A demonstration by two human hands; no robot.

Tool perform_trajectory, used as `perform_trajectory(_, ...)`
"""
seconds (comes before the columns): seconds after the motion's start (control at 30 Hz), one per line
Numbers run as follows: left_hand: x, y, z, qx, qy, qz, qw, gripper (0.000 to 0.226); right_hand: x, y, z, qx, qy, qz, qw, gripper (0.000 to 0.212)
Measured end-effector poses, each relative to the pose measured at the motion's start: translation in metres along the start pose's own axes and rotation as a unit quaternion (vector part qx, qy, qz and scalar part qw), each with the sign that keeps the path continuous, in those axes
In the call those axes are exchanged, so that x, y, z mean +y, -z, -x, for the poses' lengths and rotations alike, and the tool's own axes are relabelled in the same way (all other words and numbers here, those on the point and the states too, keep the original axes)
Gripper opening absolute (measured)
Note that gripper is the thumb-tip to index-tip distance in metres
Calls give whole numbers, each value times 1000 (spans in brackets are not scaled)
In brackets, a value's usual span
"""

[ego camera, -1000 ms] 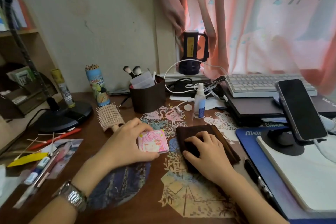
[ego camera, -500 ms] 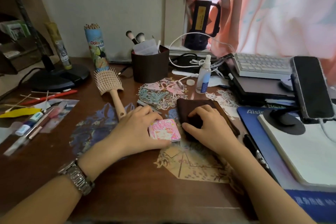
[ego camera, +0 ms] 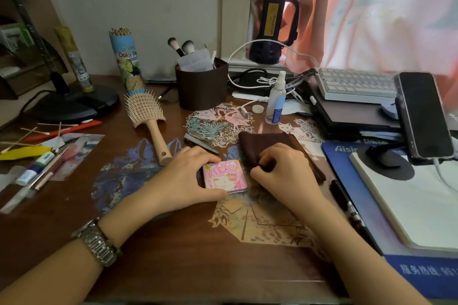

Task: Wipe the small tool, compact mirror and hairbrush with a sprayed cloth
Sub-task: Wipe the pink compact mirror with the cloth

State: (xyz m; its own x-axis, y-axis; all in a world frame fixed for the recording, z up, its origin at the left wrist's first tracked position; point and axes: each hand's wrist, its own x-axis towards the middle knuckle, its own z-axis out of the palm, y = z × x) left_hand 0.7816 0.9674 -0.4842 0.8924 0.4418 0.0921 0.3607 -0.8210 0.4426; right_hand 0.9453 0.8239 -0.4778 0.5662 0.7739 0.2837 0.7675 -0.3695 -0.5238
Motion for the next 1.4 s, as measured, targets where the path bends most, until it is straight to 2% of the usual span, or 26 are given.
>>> perform_trajectory(0.17, 7, -5, -5, 10, 0, 18, 1000, 89, 1, 9, 1, -2, -11, -58, 998, 12)
perform_trajectory(0.3, 13, -9, -10, 23, 0, 28, 999, 78, 0, 11, 3, -51, -3, -43, 998, 15)
perform_trajectory(0.43, 12, -9, -10, 19, -4, 42, 999, 81, -1, 14, 3, -104, 11, -4, 995, 18)
perform_trajectory(0.6, 5, 0, -3, -10, 6, 54, 998, 80, -2, 26, -2, -137, 26, -32, 990, 14)
perform_trajectory(0.8, 3, 0, 0, -3, 18, 56, 998, 75, -13, 28, -22, -170, 76, 19, 982, 34)
perform_trajectory(0.97, 3, 1, 2, 10, 21, 9, 1000, 76, -3, 16, -19, -157, 81, 10, 984, 30)
perform_trajectory(1.4, 4, 4, -2, 11, 26, -12, 1000, 74, 14, 4, -6, -165, 111, 7, 980, 33)
